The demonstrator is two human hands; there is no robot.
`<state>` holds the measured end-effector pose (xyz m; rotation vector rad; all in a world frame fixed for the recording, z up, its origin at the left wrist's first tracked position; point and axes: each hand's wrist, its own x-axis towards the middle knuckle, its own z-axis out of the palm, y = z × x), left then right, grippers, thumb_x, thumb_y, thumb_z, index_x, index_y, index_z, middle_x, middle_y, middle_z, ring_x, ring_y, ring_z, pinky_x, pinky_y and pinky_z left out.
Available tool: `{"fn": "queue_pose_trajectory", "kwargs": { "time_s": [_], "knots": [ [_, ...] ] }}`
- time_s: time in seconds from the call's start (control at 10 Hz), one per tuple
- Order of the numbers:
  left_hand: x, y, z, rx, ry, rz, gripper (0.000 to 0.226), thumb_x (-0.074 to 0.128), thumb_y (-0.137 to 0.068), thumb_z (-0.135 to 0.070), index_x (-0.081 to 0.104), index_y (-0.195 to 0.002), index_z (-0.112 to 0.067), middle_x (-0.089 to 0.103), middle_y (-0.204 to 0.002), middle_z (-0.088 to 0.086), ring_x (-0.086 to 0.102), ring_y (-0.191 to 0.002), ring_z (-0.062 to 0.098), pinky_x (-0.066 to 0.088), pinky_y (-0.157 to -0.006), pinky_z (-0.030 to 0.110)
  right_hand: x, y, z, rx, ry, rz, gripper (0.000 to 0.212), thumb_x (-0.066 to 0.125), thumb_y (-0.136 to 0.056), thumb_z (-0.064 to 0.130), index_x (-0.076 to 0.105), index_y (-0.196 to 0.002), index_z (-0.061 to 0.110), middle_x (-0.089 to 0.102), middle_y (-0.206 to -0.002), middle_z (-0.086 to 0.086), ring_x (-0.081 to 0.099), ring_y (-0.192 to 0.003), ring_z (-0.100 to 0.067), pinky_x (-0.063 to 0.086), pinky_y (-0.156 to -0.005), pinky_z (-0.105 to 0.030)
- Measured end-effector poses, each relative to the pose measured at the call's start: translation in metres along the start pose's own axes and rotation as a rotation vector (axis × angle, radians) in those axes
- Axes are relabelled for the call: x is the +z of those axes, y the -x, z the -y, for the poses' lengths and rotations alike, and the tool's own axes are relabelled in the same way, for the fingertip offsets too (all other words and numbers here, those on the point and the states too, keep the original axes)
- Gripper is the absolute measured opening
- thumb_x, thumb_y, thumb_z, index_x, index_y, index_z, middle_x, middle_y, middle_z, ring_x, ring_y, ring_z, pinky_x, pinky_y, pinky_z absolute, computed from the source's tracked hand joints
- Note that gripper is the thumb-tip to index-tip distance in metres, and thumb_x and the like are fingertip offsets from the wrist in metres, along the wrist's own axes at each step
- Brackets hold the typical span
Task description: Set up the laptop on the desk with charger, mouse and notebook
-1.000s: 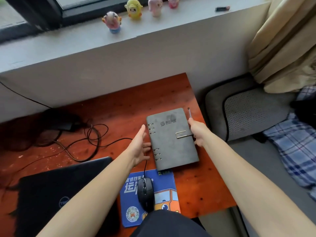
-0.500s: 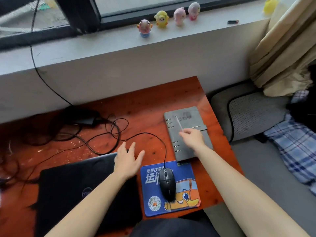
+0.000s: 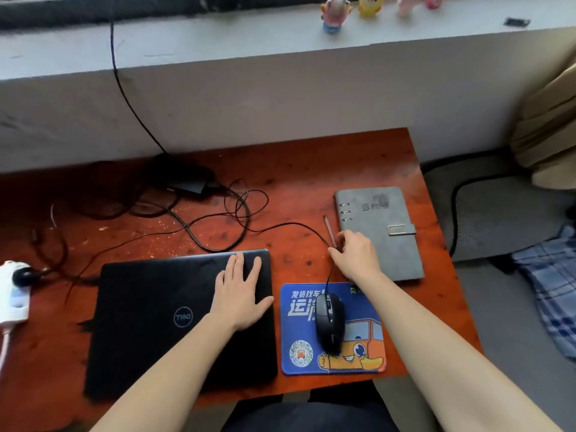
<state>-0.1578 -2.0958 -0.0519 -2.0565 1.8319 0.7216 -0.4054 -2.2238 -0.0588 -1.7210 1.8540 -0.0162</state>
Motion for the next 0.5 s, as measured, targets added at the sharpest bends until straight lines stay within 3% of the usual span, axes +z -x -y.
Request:
{"fn": "queue_pose_trajectory", "kwargs": {
  "time_s": [0.1,0.2,0.3,0.4,0.5],
  "knots": [
    [-0.005,0.0,0.001,0.003,-0.002,0.033,0.094,0.041,-0.088,-0.072,-0.002,-0.158,-0.026,-0.01,-0.165,0.017,-0.015,-0.152,0.03,0.006,-0.122,0.046,-0.003,0.005,-0.001,0.009,-0.038,0.035,0.049,0.069,-0.089,0.035,0.057,-0.132,0.016,0.065,-0.112,-0.006,0.06,-0.112,-0.028,0.048,-0.092,-0.035],
    [-0.012,-0.001,0.0,0.003,-0.003,0.057,0.095,0.043,-0.087,-0.071,-0.002,-0.159,-0.027,-0.008,-0.165,0.017,-0.013,-0.152,0.03,0.009,-0.122,0.047,-0.023,0.015,0.01,-0.017,-0.136,0.039,0.049,0.069,-0.089,0.035,0.057,-0.134,0.019,0.064,-0.097,0.006,0.062,-0.104,-0.022,0.047,-0.088,-0.031],
    [-0.014,0.0,0.001,0.0,-0.025,0.067,0.096,0.047,-0.087,-0.069,-0.002,-0.158,-0.028,-0.007,-0.165,0.018,-0.011,-0.152,0.03,0.012,-0.121,0.046,-0.062,0.03,0.04,-0.145,-0.322,-0.06,0.041,0.07,-0.089,0.025,0.063,-0.129,0.017,0.066,-0.093,0.005,0.063,-0.086,-0.015,0.051,-0.092,-0.032],
    [-0.019,0.003,-0.001,-0.007,-0.028,0.065,0.097,0.049,-0.086,-0.068,-0.001,-0.158,-0.028,-0.005,-0.165,0.018,-0.01,-0.152,0.031,0.013,-0.121,0.047,-0.121,0.062,0.092,-0.351,-0.569,-0.197,0.031,0.068,-0.092,0.014,0.066,-0.122,0.018,0.069,-0.094,0.005,0.063,-0.082,-0.003,0.049,-0.083,-0.02],
    [-0.022,0.002,-0.005,-0.005,-0.021,0.078,0.098,0.052,-0.085,-0.067,0.0,-0.159,-0.027,-0.004,-0.165,0.019,-0.008,-0.152,0.032,0.015,-0.12,0.047,-0.199,0.114,0.133,-0.672,-0.948,-0.289,0.029,0.068,-0.092,0.018,0.067,-0.12,0.026,0.072,-0.098,0.006,0.066,-0.086,-0.006,0.051,-0.075,-0.018]
  ]
}}
